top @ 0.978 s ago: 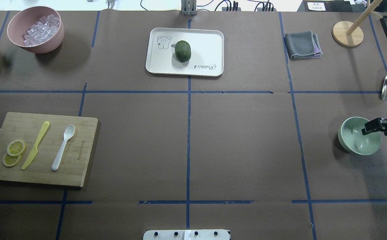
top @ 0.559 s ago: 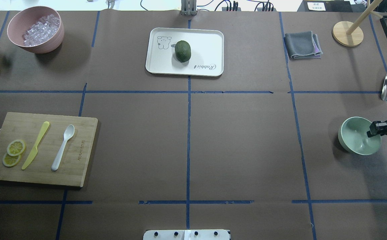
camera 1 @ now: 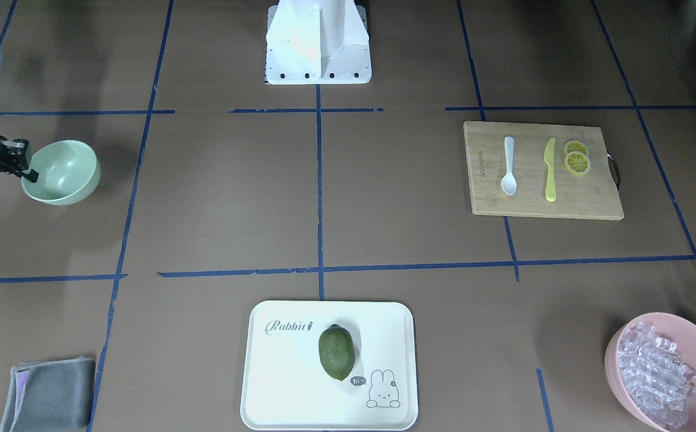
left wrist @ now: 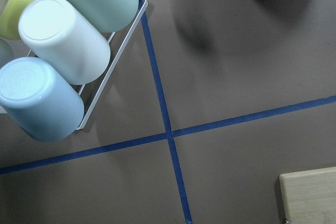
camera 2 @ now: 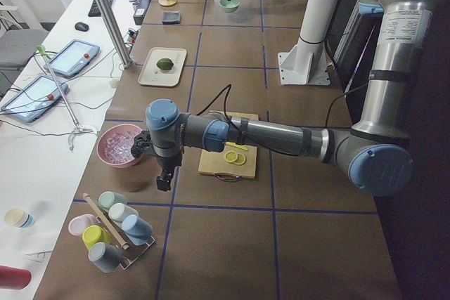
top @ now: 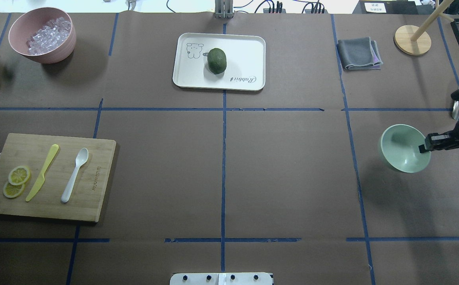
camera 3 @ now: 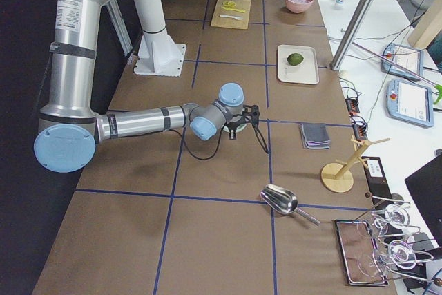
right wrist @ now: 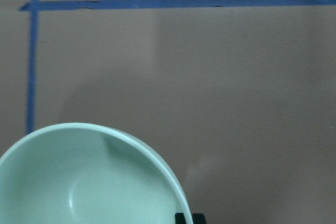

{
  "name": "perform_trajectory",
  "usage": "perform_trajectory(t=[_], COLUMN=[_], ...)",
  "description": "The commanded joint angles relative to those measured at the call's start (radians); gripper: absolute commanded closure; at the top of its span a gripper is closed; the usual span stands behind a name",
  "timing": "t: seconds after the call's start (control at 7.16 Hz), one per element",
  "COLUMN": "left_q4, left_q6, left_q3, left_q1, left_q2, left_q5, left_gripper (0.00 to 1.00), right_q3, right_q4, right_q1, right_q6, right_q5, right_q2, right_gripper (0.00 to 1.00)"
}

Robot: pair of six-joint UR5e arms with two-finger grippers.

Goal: Place spoon in bowl
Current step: 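Slide the green bowl with the right gripper toward the table centre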

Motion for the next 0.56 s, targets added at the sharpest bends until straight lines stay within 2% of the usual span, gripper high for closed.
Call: perform_trajectory(t=[0.0, 0.14, 0.28, 0.42], left_q4=[0.0, 0.0, 0.0, 0.0], left_q6=[0.0, 0.002, 0.002, 0.002], left_q3=[0.0, 0.0, 0.001, 0.001], left_q1=[0.0, 0.0, 0.002, 0.0], left_q2=[-0.001, -0.001, -0.001, -0.001], left_q5=[0.0, 0.0, 0.0, 0.0], left_gripper=[0.0, 0.0, 0.0, 0.0], right_q3=[0.035, 0.033, 0.033, 0.021], right_q4=[-0.012, -0.083, -0.233, -0.356], right_q1=[-0.245, -0.305, -0.335, -0.413], right_q6=[0.362, 0.434, 0.442, 0.453], right_q5=[-0.121, -0.165, -0.183, -0.296], right_q2=[0.198, 0.292, 0.404, 0.506], right_gripper=[1.0, 1.0, 1.0, 1.0])
